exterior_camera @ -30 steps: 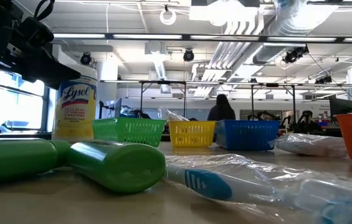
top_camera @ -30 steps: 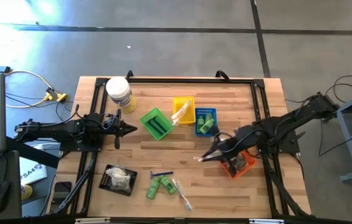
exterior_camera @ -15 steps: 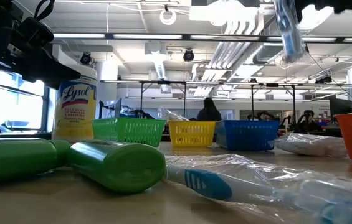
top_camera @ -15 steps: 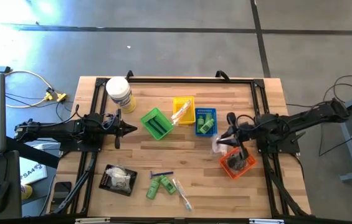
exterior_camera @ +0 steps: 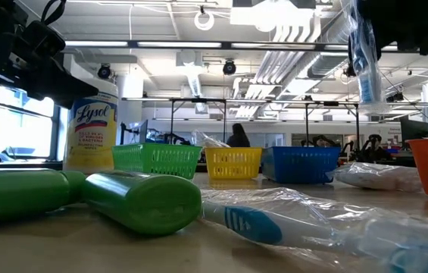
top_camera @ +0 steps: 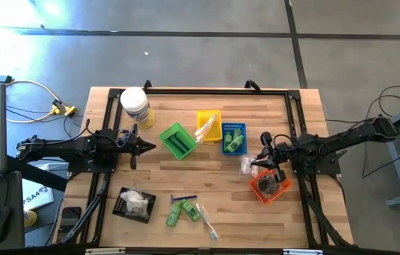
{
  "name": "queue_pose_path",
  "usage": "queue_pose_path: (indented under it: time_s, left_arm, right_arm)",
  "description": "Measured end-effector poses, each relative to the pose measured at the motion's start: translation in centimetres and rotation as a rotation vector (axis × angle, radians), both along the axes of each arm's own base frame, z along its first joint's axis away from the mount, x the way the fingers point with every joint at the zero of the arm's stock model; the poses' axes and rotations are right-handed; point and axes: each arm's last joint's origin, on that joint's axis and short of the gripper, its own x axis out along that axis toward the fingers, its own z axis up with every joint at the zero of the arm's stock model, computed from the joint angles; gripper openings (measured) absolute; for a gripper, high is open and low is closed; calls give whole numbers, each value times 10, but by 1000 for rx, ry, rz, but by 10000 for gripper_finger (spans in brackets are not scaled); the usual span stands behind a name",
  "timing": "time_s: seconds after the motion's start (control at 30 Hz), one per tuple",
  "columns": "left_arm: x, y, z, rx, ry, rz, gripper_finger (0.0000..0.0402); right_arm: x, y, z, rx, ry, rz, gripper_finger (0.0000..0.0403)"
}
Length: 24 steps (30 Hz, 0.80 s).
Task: Pick & Place Travel size toiletries
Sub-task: Put the blue toothbrush into the yellow basket
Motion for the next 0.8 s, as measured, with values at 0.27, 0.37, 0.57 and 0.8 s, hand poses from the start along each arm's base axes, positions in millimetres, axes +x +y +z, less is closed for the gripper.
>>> queue_pose_path:
  time_s: [0.27, 0.37, 0.57, 0.8]
  left_arm:
    - [0, 0, 0, 0, 0, 0, 0]
    - [0, 0, 0, 0, 0, 0, 0]
    - [0, 0, 0, -2, -1, 12, 0]
    - [0, 0, 0, -2, -1, 14, 0]
  right_arm:
    - [1, -3, 6, 19, -38, -89, 17]
    - [6, -6, 24, 28, -28, -192, 24]
    - [27, -21, 69, -26, 184, -309, 24]
    - [64, -51, 106, -102, 405, -395, 22]
